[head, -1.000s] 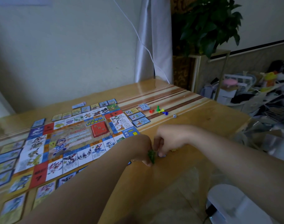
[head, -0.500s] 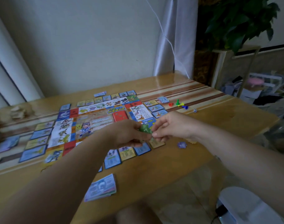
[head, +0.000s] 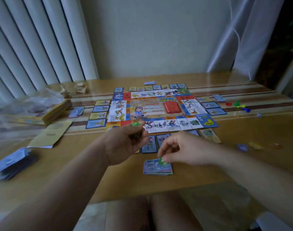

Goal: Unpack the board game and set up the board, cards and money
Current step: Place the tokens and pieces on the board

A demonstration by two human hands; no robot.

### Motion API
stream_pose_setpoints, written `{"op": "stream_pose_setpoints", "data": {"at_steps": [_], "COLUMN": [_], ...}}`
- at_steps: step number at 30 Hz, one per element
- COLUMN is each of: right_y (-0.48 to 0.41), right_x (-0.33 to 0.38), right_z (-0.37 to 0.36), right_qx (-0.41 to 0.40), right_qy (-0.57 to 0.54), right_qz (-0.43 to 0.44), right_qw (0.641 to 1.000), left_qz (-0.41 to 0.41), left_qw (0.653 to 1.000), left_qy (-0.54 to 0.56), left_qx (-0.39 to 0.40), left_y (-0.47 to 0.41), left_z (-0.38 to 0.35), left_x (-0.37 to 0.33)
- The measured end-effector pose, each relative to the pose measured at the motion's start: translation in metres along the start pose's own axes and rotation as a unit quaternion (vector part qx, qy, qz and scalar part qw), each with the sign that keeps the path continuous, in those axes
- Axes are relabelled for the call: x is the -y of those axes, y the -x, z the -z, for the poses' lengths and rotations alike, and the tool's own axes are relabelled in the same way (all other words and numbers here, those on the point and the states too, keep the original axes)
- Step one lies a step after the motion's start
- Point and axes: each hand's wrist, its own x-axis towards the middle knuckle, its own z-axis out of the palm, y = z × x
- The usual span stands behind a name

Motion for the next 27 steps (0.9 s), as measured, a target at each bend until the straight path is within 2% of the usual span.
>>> {"op": "stream_pose_setpoints", "data": {"at_steps": [6,11,13,16,18,23,27], "right_y": [0.013,0.015,0.015,0.016,0.016,0.006,-0.006], "right_x": [-0.016,-0.023,-0.023,-0.019,-0.013,-0.011,-0.016], "right_z": [0.013,0.008,0.012,0.029,0.039,0.041,0.062], "right_qx": [0.024,-0.016,-0.064,-0.186,-0.219,-0.217,-0.178], "right_qy": [0.076,0.144,0.157,0.053,0.009,0.086,0.07], "right_qz": [-0.045,-0.04,-0.023,0.028,0.051,0.034,0.0], "right_qw": [0.996,0.989,0.985,0.981,0.974,0.972,0.982], "left_qz": [0.005,0.033,0.043,0.052,0.066,0.082,0.085], "left_qw": [0.999,0.997,0.995,0.992,0.989,0.985,0.987], "left_qy": [0.033,0.074,0.093,0.113,0.129,0.143,0.128], "left_qx": [-0.017,-0.017,-0.021,-0.014,0.0,0.04,0.054], "left_y": [0.002,-0.002,-0.002,-0.004,-0.006,-0.019,-0.03], "left_z": [-0.001,-0.02,-0.026,-0.036,-0.044,-0.066,-0.085], "left_x": [0.011,0.018,0.022,0.03,0.034,0.037,0.033]}}
